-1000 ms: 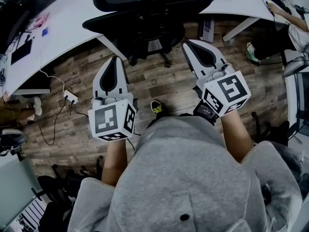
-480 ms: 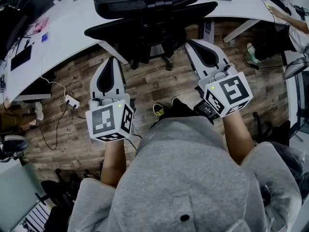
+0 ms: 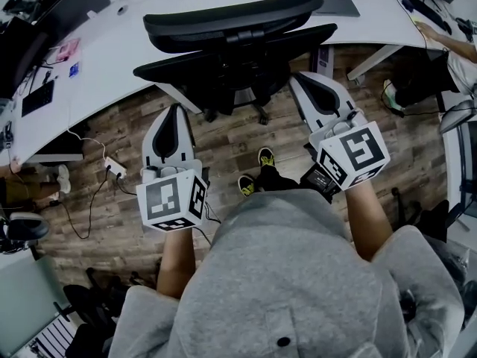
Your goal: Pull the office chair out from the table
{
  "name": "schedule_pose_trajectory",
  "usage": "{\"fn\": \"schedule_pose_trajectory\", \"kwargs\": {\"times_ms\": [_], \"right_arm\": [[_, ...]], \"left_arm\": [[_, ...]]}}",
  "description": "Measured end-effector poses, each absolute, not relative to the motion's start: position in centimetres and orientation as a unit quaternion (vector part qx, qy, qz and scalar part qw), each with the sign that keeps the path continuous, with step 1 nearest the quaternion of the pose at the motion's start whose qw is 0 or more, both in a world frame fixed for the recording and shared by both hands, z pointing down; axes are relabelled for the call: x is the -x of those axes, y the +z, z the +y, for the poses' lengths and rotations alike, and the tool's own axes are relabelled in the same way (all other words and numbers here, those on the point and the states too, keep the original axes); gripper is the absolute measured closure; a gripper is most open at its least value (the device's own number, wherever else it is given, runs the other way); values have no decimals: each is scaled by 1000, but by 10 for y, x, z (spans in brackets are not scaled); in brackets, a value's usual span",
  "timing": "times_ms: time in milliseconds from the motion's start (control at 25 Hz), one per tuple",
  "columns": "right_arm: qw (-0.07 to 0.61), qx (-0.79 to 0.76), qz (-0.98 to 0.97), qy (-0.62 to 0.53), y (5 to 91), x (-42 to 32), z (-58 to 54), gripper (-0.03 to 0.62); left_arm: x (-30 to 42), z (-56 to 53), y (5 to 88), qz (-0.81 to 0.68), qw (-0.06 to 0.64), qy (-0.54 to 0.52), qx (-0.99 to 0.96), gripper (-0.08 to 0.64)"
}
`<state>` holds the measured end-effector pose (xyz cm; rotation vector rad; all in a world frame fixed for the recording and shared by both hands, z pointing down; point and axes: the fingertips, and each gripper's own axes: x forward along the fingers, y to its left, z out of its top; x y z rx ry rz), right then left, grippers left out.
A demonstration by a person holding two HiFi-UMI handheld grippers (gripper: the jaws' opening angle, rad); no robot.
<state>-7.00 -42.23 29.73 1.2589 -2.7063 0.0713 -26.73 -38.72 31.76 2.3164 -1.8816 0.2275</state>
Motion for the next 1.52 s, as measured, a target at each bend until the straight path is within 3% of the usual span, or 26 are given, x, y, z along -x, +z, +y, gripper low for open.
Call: {"fn": "schedule_pose_trajectory", "kwargs": {"times_ms": [680,920,1080,1160,1200,1320,1520], "right_arm": [[122,-412,-902,-43,294,29,-495,563],[163,-384,-907,-64,309,11,-514,560],[226,-358,-899,-115,314,-1,-531,558],[260,-337,-895,-131,319,-5,-538,532],[277,-325,-894,-134,324,-7,-540,473],[321,-294,-888,-148,340,-10,-544,413],[387,-255,-867,-185,368,-8,-558,382]], "left_arm": [[285,-448,318,-636,37,138,-759,549],[301,-463,325,-629,-4,192,-753,548],[305,-472,328,-610,-25,220,-761,548],[305,-476,330,-602,-42,241,-760,546],[305,-479,331,-597,-51,253,-760,541],[304,-486,341,-573,-74,302,-758,388],[321,-501,374,-525,-79,391,-752,284]]}}
